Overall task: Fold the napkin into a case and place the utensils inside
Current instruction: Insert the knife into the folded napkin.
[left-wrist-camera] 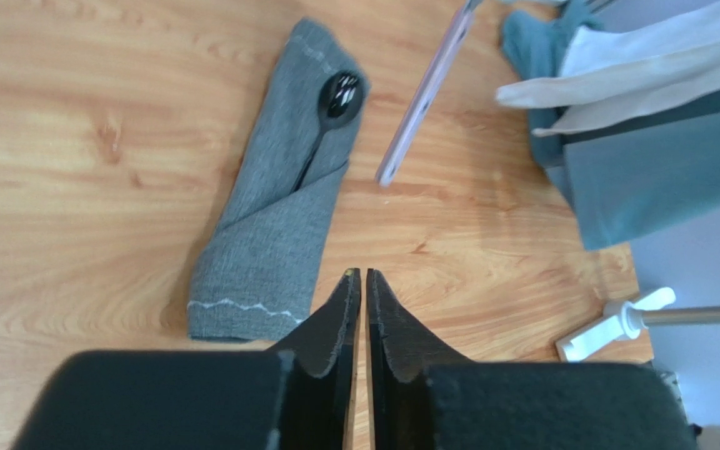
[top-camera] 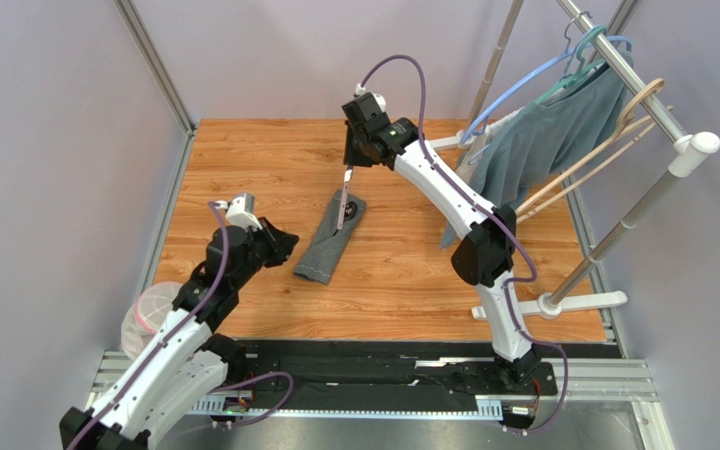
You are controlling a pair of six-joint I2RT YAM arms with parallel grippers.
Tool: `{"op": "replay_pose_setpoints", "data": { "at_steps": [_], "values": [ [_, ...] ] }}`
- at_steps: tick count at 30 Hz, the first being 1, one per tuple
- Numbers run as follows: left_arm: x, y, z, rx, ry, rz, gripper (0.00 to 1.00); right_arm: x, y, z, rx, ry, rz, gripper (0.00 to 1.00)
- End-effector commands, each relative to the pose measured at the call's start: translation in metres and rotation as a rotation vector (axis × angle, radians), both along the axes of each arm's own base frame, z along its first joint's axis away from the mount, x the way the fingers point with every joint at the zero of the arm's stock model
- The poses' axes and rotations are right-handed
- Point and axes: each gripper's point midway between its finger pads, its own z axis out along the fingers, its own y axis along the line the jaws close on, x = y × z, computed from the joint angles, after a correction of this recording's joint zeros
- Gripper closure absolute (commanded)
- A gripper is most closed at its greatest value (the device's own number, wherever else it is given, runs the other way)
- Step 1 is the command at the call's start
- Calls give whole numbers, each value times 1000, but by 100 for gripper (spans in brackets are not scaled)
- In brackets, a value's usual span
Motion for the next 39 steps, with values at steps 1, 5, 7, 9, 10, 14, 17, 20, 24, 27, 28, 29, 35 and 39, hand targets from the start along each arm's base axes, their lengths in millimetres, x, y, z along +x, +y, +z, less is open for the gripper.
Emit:
{"op": "replay_pose_setpoints", "data": {
  "at_steps": [1,5,7,9,10,14,17,20,24,27,28,29,35,39],
  "values": [
    [19,-11,-15,-16,40,0,92,37,-5,3,43,-57,-111,100],
    [26,-18,-37,-2,76,-18,99,58,-1,-24,47,-57,-153,100],
    [27,-22,-51,4,103,-39,100,63,-1,-25,50,-71,-163,100],
    [25,-21,-64,20,136,-39,100,67,2,-25,60,-87,-167,100],
    [28,-23,-66,17,130,-44,100,69,2,-26,59,-91,-170,100],
    [26,-25,-81,8,153,-46,100,71,9,-35,73,-78,-165,100],
    [24,-24,-93,12,185,-39,100,69,12,-41,81,-60,-162,100],
    [23,-22,-101,17,218,-26,100,66,17,-48,90,-37,-160,100],
    [22,-22,-108,6,239,-13,100,57,25,-57,102,-2,-143,100],
    [19,-21,-116,14,266,-10,100,51,29,-62,102,26,-143,100],
    [18,-21,-119,15,276,-12,100,49,29,-62,97,29,-141,100],
    [17,-21,-122,13,285,-9,100,49,28,-65,92,34,-141,100],
    [7,-14,-136,23,319,9,100,43,28,-72,82,63,-133,100],
    [6,-6,-142,56,332,43,100,39,28,-76,81,79,-132,100]
  ]
}}
